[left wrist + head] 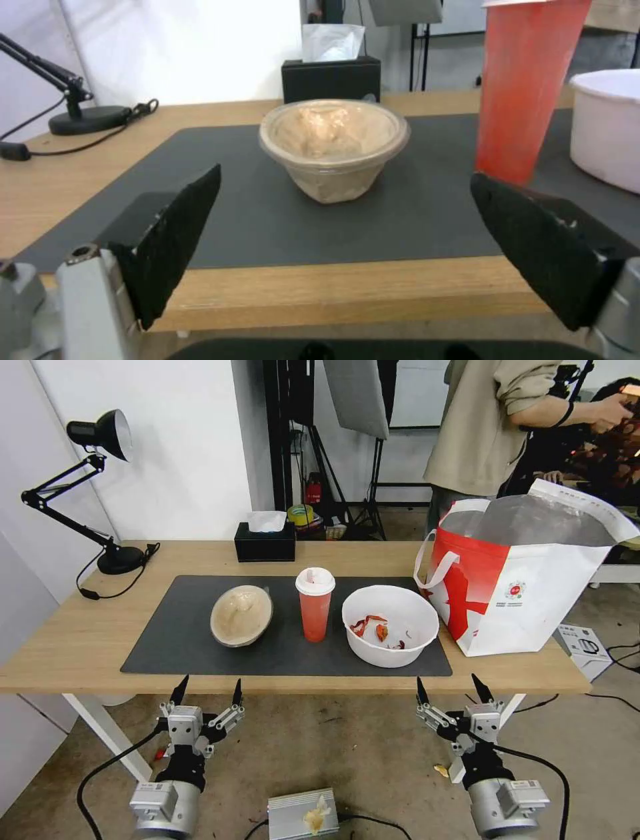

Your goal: Pick up the trash from the table and place it into the takeout bag.

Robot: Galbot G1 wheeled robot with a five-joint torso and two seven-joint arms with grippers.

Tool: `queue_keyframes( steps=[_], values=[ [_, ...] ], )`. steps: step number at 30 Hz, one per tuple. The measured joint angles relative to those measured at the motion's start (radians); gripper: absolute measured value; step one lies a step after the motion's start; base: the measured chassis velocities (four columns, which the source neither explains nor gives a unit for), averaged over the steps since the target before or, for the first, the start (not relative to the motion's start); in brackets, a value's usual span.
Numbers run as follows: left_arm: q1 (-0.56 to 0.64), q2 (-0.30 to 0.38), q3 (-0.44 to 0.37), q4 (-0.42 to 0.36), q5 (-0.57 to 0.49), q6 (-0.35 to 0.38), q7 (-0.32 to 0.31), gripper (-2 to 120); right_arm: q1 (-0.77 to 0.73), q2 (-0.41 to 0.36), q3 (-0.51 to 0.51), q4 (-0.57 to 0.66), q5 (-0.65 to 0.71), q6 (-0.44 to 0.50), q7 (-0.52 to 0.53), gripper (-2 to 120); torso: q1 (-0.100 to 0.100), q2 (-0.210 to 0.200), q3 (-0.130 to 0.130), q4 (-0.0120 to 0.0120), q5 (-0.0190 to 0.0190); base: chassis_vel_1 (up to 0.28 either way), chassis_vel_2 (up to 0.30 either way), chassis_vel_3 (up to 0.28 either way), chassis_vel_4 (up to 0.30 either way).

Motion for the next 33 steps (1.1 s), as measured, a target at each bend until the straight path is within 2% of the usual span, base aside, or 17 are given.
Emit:
queue_keyframes(
  steps=[20, 22, 23, 25, 26, 27, 29, 30, 33],
  values=[
    [0.005, 0.004, -0.009, 0.005, -0.014, -0.008, 0.002, 100, 0.001, -0.010, 0.003, -0.001, 0.007, -0.002, -0.001, 100, 0.000, 0.000, 0.000, -0.0001, 0.0000, 0.000, 0.000, 0.000, 0.000],
    [0.034, 0.032, -0.064, 0.051, -0.082, -0.063, 0.011, 100, 0.010, -0.070, 0.033, -0.022, 0.050, -0.039, -0.014, 100, 0.000, 0.000, 0.000, -0.0001, 0.0000, 0.000, 0.000, 0.000, 0.000],
    [0.034, 0.032, -0.064, 0.051, -0.082, -0.063, 0.011, 100, 0.010, -0.070, 0.033, -0.022, 0.050, -0.039, -0.014, 100, 0.000, 0.000, 0.000, -0.0001, 0.0000, 0.000, 0.000, 0.000, 0.000],
    [0.077, 0.073, -0.147, 0.120, -0.184, -0.149, 0.024, 100, 0.025, -0.158, 0.077, -0.053, 0.113, -0.091, -0.032, 100, 0.000, 0.000, 0.000, 0.0003, 0.0002, 0.000, 0.000, 0.000, 0.000],
    [0.087, 0.083, -0.167, 0.136, -0.209, -0.168, 0.027, 100, 0.030, -0.196, 0.095, -0.067, 0.141, -0.115, -0.040, 100, 0.000, 0.000, 0.000, 0.0005, 0.0002, 0.000, 0.000, 0.000, 0.000],
    [0.087, 0.083, -0.167, 0.136, -0.209, -0.168, 0.027, 100, 0.030, -0.196, 0.095, -0.067, 0.141, -0.115, -0.040, 100, 0.000, 0.000, 0.000, 0.0005, 0.0002, 0.000, 0.000, 0.000, 0.000],
    [0.095, 0.090, -0.178, 0.134, -0.258, -0.197, 0.046, 100, 0.044, -0.270, 0.133, -0.092, 0.194, -0.160, -0.056, 100, 0.000, 0.000, 0.000, 0.0004, -0.0003, 0.000, 0.000, 0.000, 0.000],
    [0.095, 0.090, -0.180, 0.127, -0.275, -0.215, 0.059, 100, 0.047, -0.298, 0.147, -0.099, 0.218, -0.168, -0.065, 100, 0.000, 0.000, 0.000, -0.0001, 0.0008, 0.000, 0.000, 0.000, 0.000],
    [0.096, 0.088, -0.180, 0.121, -0.282, -0.231, 0.071, 100, 0.046, -0.321, 0.164, -0.094, 0.241, -0.155, -0.078, 100, 0.000, 0.000, 0.000, -0.0001, 0.0000, 0.000, 0.000, 0.000, 0.000]
  ],
)
